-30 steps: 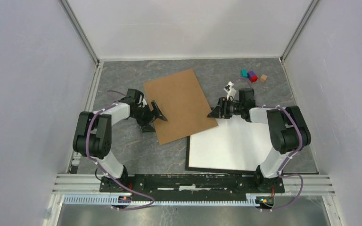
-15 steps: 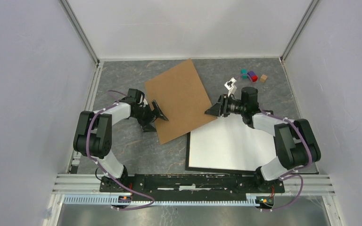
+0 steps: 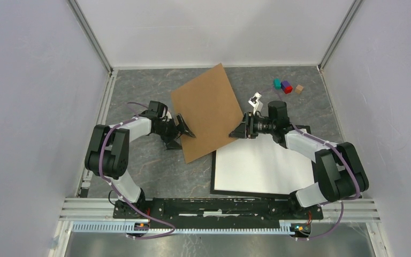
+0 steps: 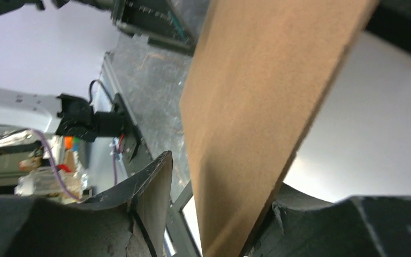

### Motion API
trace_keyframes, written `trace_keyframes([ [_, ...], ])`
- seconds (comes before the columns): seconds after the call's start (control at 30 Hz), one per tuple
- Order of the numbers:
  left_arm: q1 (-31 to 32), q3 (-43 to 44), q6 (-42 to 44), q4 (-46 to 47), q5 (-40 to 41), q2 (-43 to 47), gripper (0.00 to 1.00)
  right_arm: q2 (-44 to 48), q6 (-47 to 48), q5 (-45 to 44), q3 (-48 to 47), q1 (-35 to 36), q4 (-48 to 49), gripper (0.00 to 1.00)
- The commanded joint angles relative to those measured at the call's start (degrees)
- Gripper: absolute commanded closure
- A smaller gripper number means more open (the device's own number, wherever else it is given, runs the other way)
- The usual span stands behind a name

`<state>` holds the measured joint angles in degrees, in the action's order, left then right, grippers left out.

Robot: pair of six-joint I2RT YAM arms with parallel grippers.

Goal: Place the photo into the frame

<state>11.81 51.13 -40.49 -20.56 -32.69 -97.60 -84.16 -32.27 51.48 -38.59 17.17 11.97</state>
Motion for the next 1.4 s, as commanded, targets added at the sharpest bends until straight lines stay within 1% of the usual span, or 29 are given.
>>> trace_keyframes([
  [0.0, 0.7, -1.8, 0.9, 1.0, 3.5, -1.1, 0.05, 3.0, 4.1, -10.1, -4.0, 0.2, -3.3, 0.49],
  [0.07, 0.7, -2.2, 0.4, 1.7, 3.0, -1.2, 0.05, 4.6, 1.1, -11.7, -2.0, 0.2, 2.3, 0.51],
  [0.1, 0.7, -2.3, 0.3, 1.7, 2.8, -1.2, 0.05, 5.4, -0.2, -12.4, -0.3, 0.2, 6.0, 0.56],
  [0.17, 0.7, -2.6, 0.2, 1.8, 2.4, -0.6, 0.05, 7.0, -1.5, -13.5, 2.5, 0.3, 12.0, 0.73],
  [0.2, 0.7, -2.8, 0.2, 1.8, 2.4, 0.0, 0.05, 7.3, -0.8, -13.9, 2.8, 0.3, 12.4, 0.82],
  [0.27, 0.7, -3.0, 0.6, 1.4, 2.6, 1.7, 0.05, 7.2, 2.7, -13.3, 1.2, 0.3, 9.6, 0.89],
  [0.33, 0.7, -3.0, 1.6, 0.9, 2.3, 4.1, 0.05, 7.4, 8.2, -13.1, -1.8, 0.3, 4.1, 0.95],
  [0.43, 0.7, -3.2, 4.3, 0.8, 1.9, 9.3, 0.03, 8.5, 16.4, -14.9, -8.6, 0.3, -6.5, 1.0],
  [0.5, 0.7, -3.9, 6.2, 0.0, 3.0, 14.5, 0.02, 8.8, 23.2, -17.6, -15.1, 0.2, -15.7, 1.0],
  [0.57, 0.7, -4.4, 7.5, -2.0, 5.8, 19.5, 0.01, 8.6, 28.5, -20.0, -21.3, -0.1, -22.4, 1.0],
  [0.63, 0.7, -5.3, 7.8, -3.5, 7.4, 24.1, 0.03, 8.1, 33.9, -18.1, -26.5, -0.5, -26.1, 1.0],
  [0.7, 0.8, -7.0, 6.8, -3.7, 6.9, 28.0, 0.07, 7.4, 34.3, -20.1, -32.3, -1.9, -29.7, 1.0],
  [0.77, 1.4, -8.9, 5.1, -3.3, 6.0, 30.9, 0.1, 7.2, 34.4, -18.8, -36.7, -3.1, -29.8, 1.0],
  [0.83, 3.4, -10.5, 3.2, -1.9, 5.7, 32.3, 0.14, 7.4, 34.0, -18.9, -39.7, -4.1, -29.6, 1.0],
  [0.93, 9.4, -9.8, 0.1, -2.1, 9.1, 29.8, 0.17, 7.2, 31.2, -19.5, -43.3, -6.2, -29.1, 1.0],
  [1.03, 16.7, -5.7, -1.5, -3.8, 13.9, 23.6, 0.18, 5.3, 24.7, -18.5, -46.5, -9.2, -30.1, 1.0],
  [1.07, 18.9, -4.2, -1.8, -3.8, 15.1, 21.2, 0.18, 5.1, 22.5, -16.6, -46.6, -10.2, -29.4, 1.0],
  [1.13, 23.2, -1.2, -2.2, -3.7, 18.3, 16.8, 0.18, 5.6, 19.1, -14.4, -45.2, -11.5, -26.8, 1.0],
  [1.2, 26.1, 2.3, -1.6, -4.0, 20.6, 11.5, 0.23, 6.5, 17.1, -13.1, -43.2, -13.0, -24.4, 1.0],
  [1.27, 28.0, 6.2, -1.1, -5.1, 21.5, 5.8, 0.27, 7.1, 14.4, -11.5, -40.9, -15.1, -21.9, 1.0],
  [1.33, 29.7, 9.6, -0.8, -7.1, 24.5, 1.7, 0.28, 7.6, 10.0, -8.6, -38.5, -16.8, -17.2, 1.0],
  [1.37, 30.4, 11.1, -0.7, -8.0, 25.4, 0.1, 0.29, 7.9, 7.7, -7.1, -37.2, -18.9, -14.6, 1.0],
])
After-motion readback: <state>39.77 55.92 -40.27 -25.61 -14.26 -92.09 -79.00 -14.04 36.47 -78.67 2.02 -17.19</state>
